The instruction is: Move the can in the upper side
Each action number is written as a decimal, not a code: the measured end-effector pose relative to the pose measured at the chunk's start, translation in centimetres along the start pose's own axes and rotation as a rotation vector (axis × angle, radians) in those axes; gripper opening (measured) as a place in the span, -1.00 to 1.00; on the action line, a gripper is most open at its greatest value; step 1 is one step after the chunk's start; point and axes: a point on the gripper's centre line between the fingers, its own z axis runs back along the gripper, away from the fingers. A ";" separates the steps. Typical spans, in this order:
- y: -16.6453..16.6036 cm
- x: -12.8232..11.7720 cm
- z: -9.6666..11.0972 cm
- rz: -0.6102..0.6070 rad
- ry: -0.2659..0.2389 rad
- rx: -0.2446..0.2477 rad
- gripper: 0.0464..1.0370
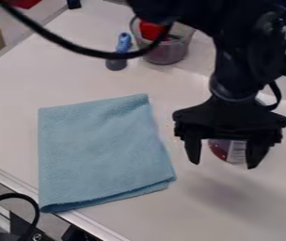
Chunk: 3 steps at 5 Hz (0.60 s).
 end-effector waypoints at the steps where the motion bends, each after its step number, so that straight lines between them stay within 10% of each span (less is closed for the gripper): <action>1: -1.3 0.9 -0.4 0.005 -0.010 -0.004 0.93; 3: -2.3 3.8 -1.0 0.082 -0.024 0.002 0.93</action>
